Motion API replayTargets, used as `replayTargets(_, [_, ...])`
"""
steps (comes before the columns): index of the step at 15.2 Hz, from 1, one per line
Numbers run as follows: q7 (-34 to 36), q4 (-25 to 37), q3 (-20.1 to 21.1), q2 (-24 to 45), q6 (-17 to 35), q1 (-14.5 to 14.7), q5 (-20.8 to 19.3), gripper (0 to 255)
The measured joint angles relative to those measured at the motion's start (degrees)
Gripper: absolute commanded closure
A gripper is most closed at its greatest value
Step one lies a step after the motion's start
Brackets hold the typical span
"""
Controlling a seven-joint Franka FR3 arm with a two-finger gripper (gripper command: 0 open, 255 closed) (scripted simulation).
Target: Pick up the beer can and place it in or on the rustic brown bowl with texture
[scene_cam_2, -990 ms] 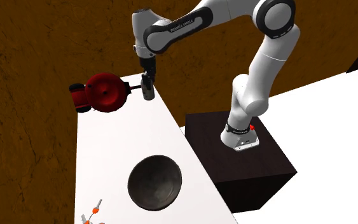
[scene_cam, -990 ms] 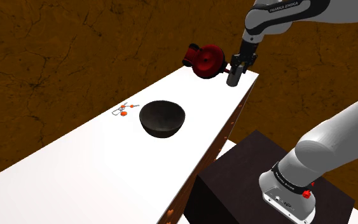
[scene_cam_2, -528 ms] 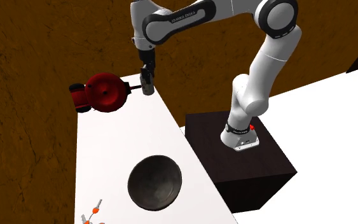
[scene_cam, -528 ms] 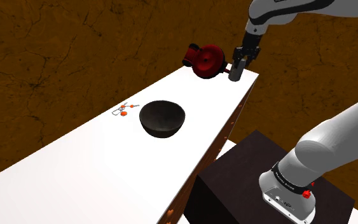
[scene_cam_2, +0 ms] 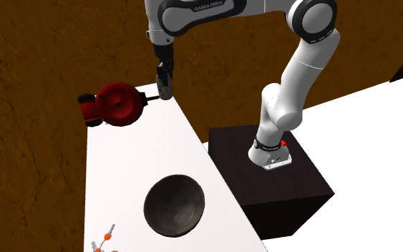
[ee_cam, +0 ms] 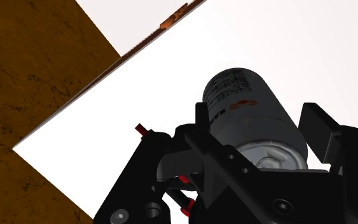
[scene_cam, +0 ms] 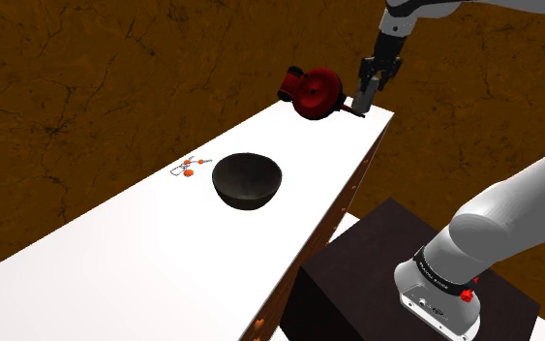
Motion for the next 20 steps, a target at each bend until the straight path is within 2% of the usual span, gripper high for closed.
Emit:
replayTargets(6, [0.67,3.40,0.57,-0.41,-3.82,0.33,0.08,255])
replayTargets(15, [12.35,-0.38,8.38,-5.73,-5.62,4.61,1.47,255])
replayTargets(20, [19.16,-0.70,13.08,-6.39,-6.04,7.20,2.97,255])
